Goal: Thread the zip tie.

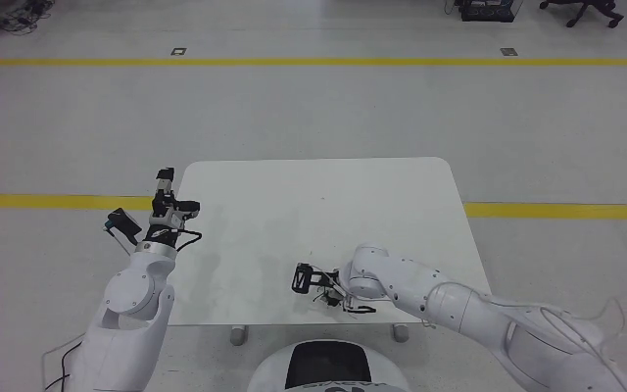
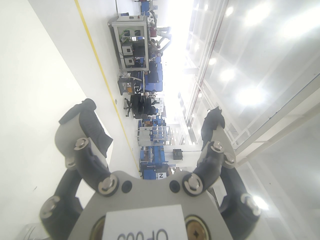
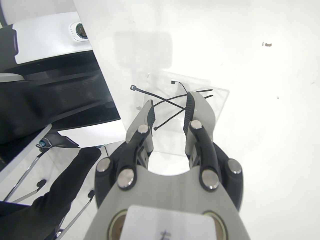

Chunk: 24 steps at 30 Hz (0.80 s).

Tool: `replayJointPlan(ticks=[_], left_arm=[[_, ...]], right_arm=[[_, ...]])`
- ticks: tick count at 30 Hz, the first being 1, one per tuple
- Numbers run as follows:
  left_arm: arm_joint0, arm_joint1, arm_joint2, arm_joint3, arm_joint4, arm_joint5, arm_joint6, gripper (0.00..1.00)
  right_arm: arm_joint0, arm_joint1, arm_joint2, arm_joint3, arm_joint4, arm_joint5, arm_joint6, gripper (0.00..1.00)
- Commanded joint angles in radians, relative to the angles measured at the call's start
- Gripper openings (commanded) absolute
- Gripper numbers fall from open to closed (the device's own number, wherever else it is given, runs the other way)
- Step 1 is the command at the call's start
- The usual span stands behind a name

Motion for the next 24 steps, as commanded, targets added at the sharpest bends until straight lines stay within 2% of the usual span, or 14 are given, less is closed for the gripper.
replayJointPlan(ticks=[1, 12, 22, 24], left_arm=[[0.0, 0.0, 0.0, 0.0, 0.0, 0.0, 0.0, 1.0], [0.0, 0.0, 0.0, 0.0, 0.0, 0.0, 0.0, 1.0], [0.0, 0.0, 0.0, 0.0, 0.0, 0.0, 0.0, 1.0], [0.0, 0.0, 0.0, 0.0, 0.0, 0.0, 0.0, 1.0]], right_arm=[[0.0, -0.003, 0.0, 0.003, -0.003, 0.0, -0.004, 0.27], [-0.003, -0.024, 0.0, 0.029, -0.014, 0.0, -0.014, 0.2], [-0.003, -0.037, 0.0, 0.046, -0.023, 0.0, -0.016, 0.0], [-0.004, -0.038, 0.0, 0.046, -0.027, 0.0, -0.014, 0.0]])
